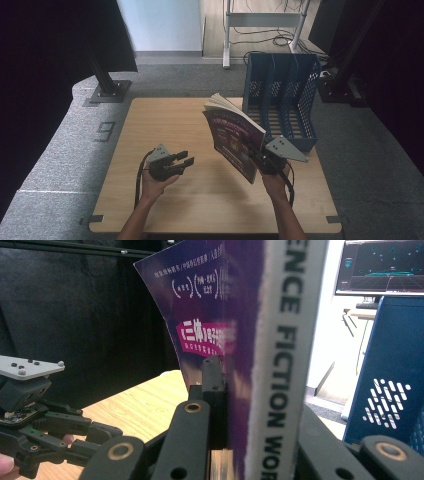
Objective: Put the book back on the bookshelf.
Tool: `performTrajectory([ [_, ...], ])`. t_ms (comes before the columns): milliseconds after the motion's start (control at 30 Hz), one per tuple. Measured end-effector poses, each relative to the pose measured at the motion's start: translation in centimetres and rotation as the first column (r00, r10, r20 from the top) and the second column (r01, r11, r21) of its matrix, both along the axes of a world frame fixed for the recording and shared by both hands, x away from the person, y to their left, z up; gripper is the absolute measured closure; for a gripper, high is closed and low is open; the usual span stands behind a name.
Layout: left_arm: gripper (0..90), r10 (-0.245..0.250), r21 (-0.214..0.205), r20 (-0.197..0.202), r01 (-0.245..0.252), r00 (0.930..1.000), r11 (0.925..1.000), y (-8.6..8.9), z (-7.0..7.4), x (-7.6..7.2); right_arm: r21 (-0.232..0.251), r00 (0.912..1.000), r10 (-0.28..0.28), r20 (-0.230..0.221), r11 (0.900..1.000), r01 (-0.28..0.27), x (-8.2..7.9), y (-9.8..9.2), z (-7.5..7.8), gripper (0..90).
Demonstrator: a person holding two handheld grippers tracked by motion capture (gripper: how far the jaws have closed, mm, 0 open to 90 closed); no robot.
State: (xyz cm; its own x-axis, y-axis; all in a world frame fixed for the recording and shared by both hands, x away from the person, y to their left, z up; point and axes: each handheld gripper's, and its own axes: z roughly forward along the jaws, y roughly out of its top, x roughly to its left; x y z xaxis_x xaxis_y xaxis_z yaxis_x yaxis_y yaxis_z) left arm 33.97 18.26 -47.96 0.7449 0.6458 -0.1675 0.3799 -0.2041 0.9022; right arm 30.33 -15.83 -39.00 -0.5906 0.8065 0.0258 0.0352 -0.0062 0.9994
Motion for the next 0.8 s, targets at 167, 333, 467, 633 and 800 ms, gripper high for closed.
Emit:
performTrajectory([
  [167, 57.3, 0.001, 0.001, -0.005, -0.001, 1.0000, 1.0000, 0.1, 0.0, 0.0, 0.012, 1.0000, -0.005, -0.001, 0.9999, 0.005, 0.2, -0.2, 0.2, 81.8],
  [333, 57.3, 0.000, 0.000, -0.003, 0.000, 1.0000, 1.0000, 0.1, 0.0, 0.0, 0.019, 0.9998, -0.017, 0.013, 0.9997, 0.016, 0.1, -0.4, 0.9, 81.8],
  [467, 57.3, 0.000, 0.000, -0.004, 0.000, 1.0000, 1.0000, 0.1, 0.0, 0.0, 0.027, 0.9995, -0.024, 0.022, 0.9994, 0.023, 0.0, -0.8, 1.4, 81.8],
  [633, 57.3, 0.000, -0.001, -0.005, 0.000, 1.0000, 1.0000, 0.2, 0.0, 0.0, 0.035, 0.9989, -0.037, 0.031, 0.9987, 0.036, 0.2, -1.2, 2.0, 81.8],
  [800, 57.4, 0.002, -0.002, -0.005, -0.002, 1.0000, 1.0000, 0.2, -0.1, 0.0, 0.042, 0.9982, -0.047, 0.036, 0.9981, 0.045, 0.3, -1.5, 2.5, 81.8],
])
